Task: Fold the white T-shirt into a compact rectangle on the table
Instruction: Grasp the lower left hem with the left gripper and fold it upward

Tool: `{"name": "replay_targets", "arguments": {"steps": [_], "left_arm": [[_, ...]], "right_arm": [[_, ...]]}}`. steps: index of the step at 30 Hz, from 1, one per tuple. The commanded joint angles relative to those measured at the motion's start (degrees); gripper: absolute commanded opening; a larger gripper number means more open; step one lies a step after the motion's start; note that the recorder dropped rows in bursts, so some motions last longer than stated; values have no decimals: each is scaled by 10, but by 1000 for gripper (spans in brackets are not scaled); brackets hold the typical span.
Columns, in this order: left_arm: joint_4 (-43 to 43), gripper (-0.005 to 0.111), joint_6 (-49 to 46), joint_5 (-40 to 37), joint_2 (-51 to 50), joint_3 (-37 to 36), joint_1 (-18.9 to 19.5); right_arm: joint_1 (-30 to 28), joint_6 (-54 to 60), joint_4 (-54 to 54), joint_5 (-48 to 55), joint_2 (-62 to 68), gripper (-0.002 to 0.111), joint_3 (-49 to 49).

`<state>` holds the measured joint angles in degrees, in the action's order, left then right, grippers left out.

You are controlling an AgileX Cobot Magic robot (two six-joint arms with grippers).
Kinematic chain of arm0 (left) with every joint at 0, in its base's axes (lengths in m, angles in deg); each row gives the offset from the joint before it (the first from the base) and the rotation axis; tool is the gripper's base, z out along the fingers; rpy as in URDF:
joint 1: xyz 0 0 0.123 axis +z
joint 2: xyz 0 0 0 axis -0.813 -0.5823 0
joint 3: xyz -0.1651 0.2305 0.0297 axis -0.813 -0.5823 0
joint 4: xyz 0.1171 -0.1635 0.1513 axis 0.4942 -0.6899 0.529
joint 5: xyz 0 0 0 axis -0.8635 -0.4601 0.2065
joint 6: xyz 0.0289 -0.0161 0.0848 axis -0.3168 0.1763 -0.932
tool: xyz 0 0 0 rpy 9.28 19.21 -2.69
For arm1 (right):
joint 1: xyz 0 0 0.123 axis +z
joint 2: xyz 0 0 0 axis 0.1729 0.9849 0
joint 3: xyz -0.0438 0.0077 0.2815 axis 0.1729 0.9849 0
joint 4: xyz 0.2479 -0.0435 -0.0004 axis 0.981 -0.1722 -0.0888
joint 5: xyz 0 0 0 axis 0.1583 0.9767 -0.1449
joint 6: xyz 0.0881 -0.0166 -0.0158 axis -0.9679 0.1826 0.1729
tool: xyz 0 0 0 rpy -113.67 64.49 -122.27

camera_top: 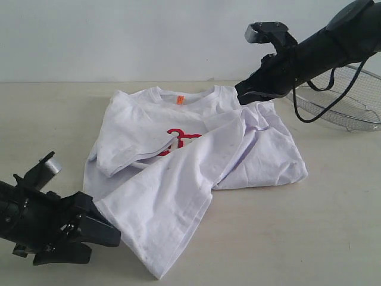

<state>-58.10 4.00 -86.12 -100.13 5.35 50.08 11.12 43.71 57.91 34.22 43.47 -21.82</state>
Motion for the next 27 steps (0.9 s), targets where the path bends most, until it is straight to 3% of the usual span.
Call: {"name": "replay_targets", "arguments": {"steps": [1, 6, 10, 16, 22, 27], "left_arm": [[-43, 69, -13, 5, -30, 2, -4], [-139, 69, -84, -12, -54, 4, -4], [-139, 67, -86, -35, -69, 18, -7], [-145, 67, -87, -26, -100, 66, -73], [-152, 67, -87, -2, -101, 97, -76], [-155, 53, -87, 9, -101, 98, -76]], "right_arm": [[0, 4, 3, -5, -1, 0, -4], [0, 4, 3, -9, -1, 0, -4], [0, 4, 7, -14, -1, 0, -4], [0, 4, 9, -16, -1, 0, -4], [0, 4, 9, -15, -1, 0, -4], [0, 4, 9, -15, -1, 0, -4]]}}
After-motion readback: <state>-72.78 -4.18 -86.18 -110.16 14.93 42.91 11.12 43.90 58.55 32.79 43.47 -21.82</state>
